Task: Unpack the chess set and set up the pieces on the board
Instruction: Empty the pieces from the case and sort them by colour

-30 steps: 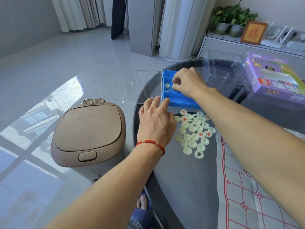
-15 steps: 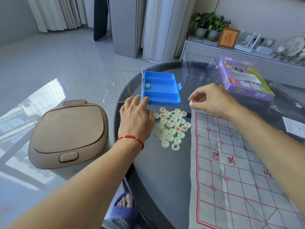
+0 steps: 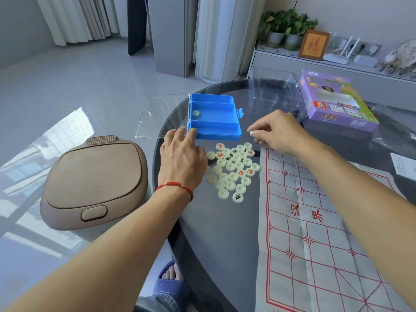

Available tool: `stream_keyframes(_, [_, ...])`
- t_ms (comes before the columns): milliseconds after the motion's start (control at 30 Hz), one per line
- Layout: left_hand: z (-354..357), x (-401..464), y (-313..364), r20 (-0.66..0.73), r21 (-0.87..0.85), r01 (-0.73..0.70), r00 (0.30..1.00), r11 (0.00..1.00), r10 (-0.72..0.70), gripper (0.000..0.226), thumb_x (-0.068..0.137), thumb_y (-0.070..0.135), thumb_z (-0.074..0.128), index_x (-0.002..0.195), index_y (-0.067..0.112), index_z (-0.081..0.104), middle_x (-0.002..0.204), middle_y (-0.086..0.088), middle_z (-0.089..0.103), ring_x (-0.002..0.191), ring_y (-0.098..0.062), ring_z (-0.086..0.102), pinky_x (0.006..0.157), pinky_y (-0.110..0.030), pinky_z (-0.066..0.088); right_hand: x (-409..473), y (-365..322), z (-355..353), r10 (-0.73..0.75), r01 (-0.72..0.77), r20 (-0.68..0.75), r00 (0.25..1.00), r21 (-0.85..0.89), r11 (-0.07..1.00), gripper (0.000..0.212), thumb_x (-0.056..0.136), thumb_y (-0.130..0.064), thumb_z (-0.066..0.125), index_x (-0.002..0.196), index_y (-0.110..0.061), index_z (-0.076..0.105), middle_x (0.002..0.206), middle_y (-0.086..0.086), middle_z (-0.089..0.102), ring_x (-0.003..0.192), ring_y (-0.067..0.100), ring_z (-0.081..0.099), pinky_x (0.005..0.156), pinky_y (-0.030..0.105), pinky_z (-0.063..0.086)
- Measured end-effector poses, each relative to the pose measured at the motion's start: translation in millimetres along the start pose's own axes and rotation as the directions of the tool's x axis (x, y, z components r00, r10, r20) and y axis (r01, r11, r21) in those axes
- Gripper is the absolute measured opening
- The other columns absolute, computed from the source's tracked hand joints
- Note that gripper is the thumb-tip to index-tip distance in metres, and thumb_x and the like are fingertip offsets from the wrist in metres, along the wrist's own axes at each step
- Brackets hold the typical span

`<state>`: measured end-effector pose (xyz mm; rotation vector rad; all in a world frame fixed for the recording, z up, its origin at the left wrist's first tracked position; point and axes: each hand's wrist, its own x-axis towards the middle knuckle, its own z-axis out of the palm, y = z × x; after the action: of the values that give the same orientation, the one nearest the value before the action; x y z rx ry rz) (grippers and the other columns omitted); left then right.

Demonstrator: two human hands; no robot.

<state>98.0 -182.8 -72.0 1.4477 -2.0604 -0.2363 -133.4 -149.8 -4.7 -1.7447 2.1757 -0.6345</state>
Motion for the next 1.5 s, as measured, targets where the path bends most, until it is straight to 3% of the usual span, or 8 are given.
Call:
stream_keyframes(167, [-1,-1,0,0.008,-0.002,0.001,1.000,1.000,-0.001,0.064,0.079,0.030,0.022,0.129,0.012,0.056,0.121,-0.004,0.058,0.123,-0.030,0.043,0.101,-0.046,0.043,10,-8,7,0.029,-0.027,0.041,0.999,-0.052,0.998,0.015,0.096,-0.015,0.070,0.109,-0.018,0.077,0.076,-0.005,0.072,0.067,0.003,0.070,0.072,0.022,0.057])
stream_keyframes(400, [-2,-2,1,0.017,0.000,0.004,1.000,1.000,-0.004,0.062,0.081,0.029,0.024,0.132,0.012,0.055,0.123,-0.004,0.058,0.125,-0.029,0.042,0.100,-0.046,0.043,17,-17,3,-0.001,0.020,0.091,0.996,-0.202,0.979,0.005,0.089,-0.015,0.078,0.091,-0.019,0.079,0.081,-0.005,0.072,0.078,0.012,0.070,0.079,0.032,0.057])
stream_keyframes(567, [-3,-4,3,0.013,0.011,0.003,1.000,1.000,-0.003,0.055,0.081,0.023,0.032,0.129,0.011,0.056,0.123,-0.006,0.057,0.124,-0.031,0.042,0.098,-0.047,0.043,33,-45,5,-0.210,0.191,-0.097,0.973,-0.180,0.965,0.009,0.092,-0.017,0.071,0.091,-0.016,0.080,0.086,-0.004,0.072,0.087,0.015,0.066,0.086,0.030,0.052])
stream_keyframes(733, [-2,-4,2,-0.017,-0.012,-0.008,1.000,1.000,0.008,0.058,0.075,0.018,0.031,0.126,0.008,0.059,0.121,-0.007,0.059,0.122,-0.032,0.044,0.100,-0.047,0.042,82,-88,42,-0.292,0.302,0.086,0.953,-0.143,0.942,0.016,0.087,-0.020,0.077,0.103,-0.023,0.078,0.096,-0.004,0.073,0.088,0.014,0.064,0.090,0.033,0.054])
stream_keyframes(933, [0,-3,1,-0.017,0.007,-0.004,1.000,1.000,0.004,0.056,0.076,0.020,0.034,0.125,0.010,0.058,0.121,-0.005,0.058,0.123,-0.029,0.043,0.099,-0.046,0.042,115,-99,55,-0.105,0.124,0.249,0.963,-0.061,0.990,0.024,0.082,-0.016,0.086,0.103,-0.018,0.076,0.096,0.000,0.073,0.066,0.013,0.066,0.058,0.023,0.056])
stream_keyframes(1167, [-2,-5,3,-0.011,-0.009,0.006,1.000,1.000,-0.006,0.054,0.078,0.019,0.037,0.128,0.010,0.057,0.128,-0.005,0.056,0.128,-0.029,0.040,0.102,-0.044,0.039,121,-87,51,-0.155,0.172,0.125,0.980,-0.139,0.975,0.011,0.082,-0.015,0.085,0.092,-0.019,0.082,0.081,-0.005,0.074,0.074,0.008,0.067,0.084,0.032,0.059])
stream_keyframes(1367, [0,-4,3,0.008,-0.003,0.007,1.000,1.000,-0.007,0.055,0.079,0.021,0.036,0.129,0.012,0.056,0.130,-0.004,0.055,0.131,-0.029,0.038,0.103,-0.045,0.038,120,-85,60,-0.145,0.164,0.098,0.984,-0.214,0.963,0.031,0.080,-0.042,0.085,0.099,-0.019,0.078,0.102,0.004,0.071,0.094,0.025,0.066,0.087,0.041,0.058])
stream_keyframes(1500, [0,-4,3,-0.005,-0.002,0.011,1.000,1.000,-0.011,0.052,0.079,0.021,0.036,0.126,0.012,0.057,0.126,-0.004,0.057,0.129,-0.028,0.040,0.102,-0.045,0.039,119,-89,63,-0.167,0.187,0.113,0.980,-0.201,0.962,0.021,0.079,-0.029,0.084,0.096,-0.018,0.079,0.094,0.003,0.071,0.091,0.024,0.068,0.087,0.040,0.059])
